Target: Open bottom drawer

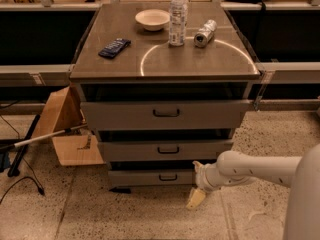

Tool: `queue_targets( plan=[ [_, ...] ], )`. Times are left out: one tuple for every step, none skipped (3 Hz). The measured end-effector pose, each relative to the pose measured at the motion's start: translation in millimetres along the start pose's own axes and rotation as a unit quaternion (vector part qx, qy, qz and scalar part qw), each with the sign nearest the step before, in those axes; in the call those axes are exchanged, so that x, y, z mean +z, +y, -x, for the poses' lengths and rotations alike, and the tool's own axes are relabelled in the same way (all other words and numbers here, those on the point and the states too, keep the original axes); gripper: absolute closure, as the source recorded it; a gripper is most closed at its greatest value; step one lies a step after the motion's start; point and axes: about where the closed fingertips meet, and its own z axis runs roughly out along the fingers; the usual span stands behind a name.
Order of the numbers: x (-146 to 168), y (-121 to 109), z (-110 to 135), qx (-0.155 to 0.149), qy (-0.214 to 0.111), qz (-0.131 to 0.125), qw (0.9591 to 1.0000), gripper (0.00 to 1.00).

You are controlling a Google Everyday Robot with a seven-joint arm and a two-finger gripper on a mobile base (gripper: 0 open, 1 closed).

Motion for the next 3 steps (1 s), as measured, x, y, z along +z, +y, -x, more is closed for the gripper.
queue_targets(
  plan=[
    [15.8,-18.9,-1.8,-0.011,0.010,-0.048,0.9988,0.00],
    [27.1,-42.9,-2.9,-0.019,0.023,-0.102,0.9943,0.00],
    [36.4,-45.1,-3.6,-0.024,0.028,-0.093,0.9950,0.00]
  ],
)
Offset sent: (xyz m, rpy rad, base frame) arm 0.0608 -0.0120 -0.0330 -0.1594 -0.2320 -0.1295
